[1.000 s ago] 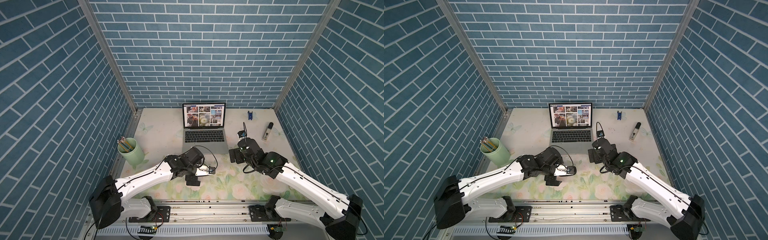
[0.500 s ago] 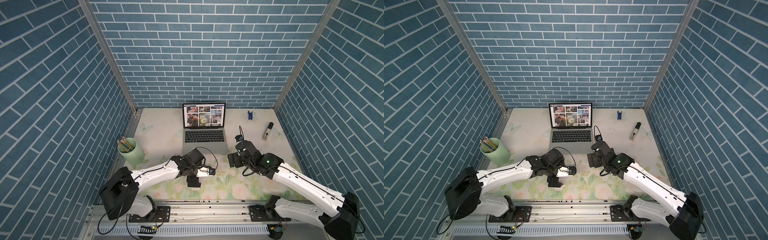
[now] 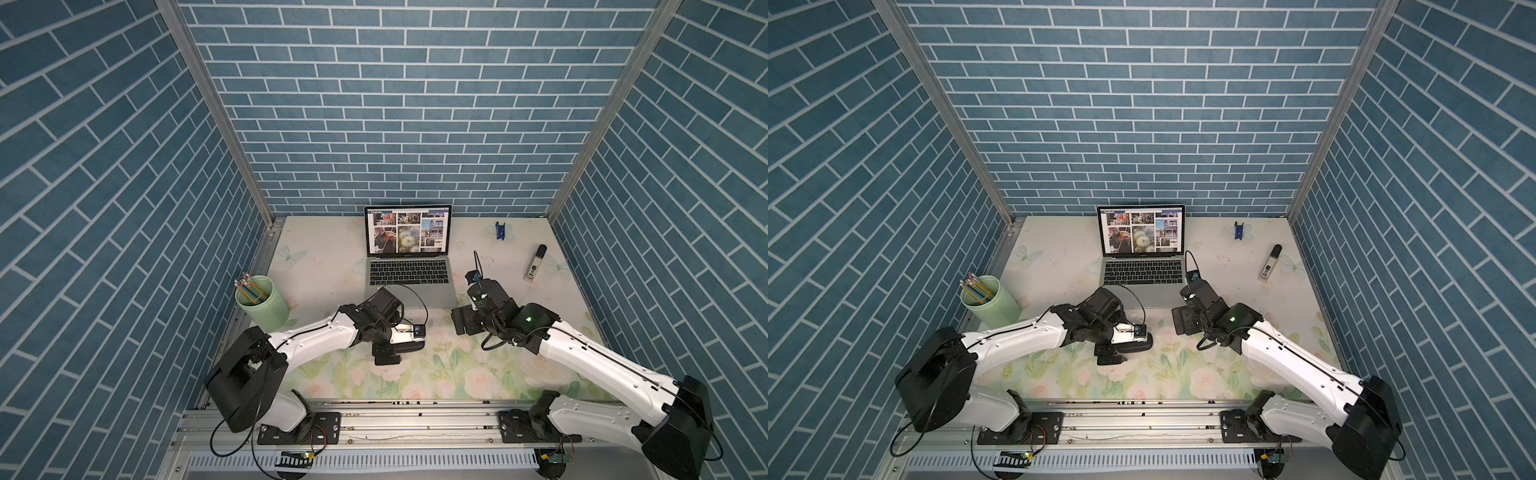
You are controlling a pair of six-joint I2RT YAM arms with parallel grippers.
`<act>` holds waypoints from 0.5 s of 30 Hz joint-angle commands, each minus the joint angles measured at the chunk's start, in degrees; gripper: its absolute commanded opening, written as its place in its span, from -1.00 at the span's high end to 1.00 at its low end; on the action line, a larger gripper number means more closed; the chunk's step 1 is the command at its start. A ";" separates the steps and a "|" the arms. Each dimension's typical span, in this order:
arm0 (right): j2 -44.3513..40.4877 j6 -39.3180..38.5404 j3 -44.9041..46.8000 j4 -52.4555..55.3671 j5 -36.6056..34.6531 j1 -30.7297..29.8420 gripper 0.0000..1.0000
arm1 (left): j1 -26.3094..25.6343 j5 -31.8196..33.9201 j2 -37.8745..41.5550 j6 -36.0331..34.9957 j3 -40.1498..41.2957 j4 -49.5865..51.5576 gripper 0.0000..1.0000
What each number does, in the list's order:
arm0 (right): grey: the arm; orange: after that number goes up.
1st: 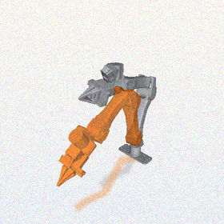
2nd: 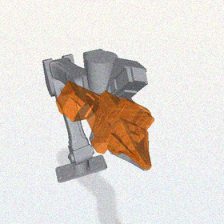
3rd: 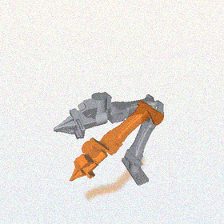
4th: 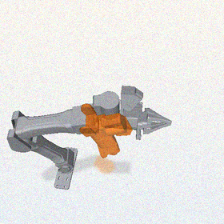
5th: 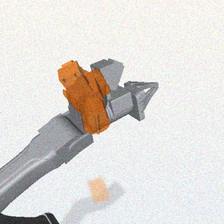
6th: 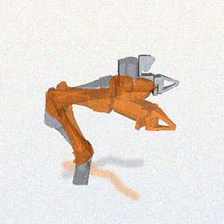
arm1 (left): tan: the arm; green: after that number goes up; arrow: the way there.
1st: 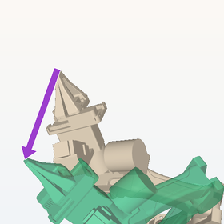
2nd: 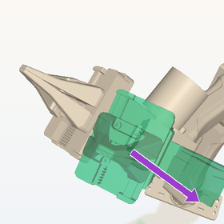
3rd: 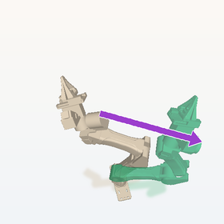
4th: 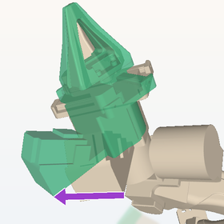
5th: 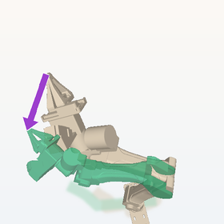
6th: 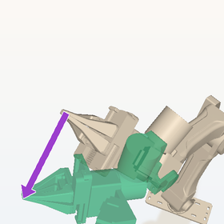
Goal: Remove the wireless mouse receiver from the laptop
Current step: Insert the USB plug into the mouse.
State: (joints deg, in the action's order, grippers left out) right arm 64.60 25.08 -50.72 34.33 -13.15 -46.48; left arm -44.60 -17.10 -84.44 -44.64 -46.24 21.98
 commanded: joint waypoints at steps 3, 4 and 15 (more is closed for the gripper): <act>1.00 -1.35 0.25 -1.47 1.93 0.33 -0.87 | 0.17 -1.57 -2.22 -0.83 -0.01 -0.58 -0.99; 1.21 -1.56 0.10 -1.46 2.07 0.42 -0.87 | 0.19 -1.48 -2.74 -0.86 -0.12 -0.71 -0.99; 2.50 -2.58 -0.53 -1.54 3.02 0.78 -0.86 | 0.48 -0.50 -7.47 -0.81 -2.57 -0.41 -0.99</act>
State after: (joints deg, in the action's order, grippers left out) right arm 66.35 23.73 -50.72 33.34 -10.68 -46.04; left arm -44.47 -17.43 -90.76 -44.86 -47.27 21.23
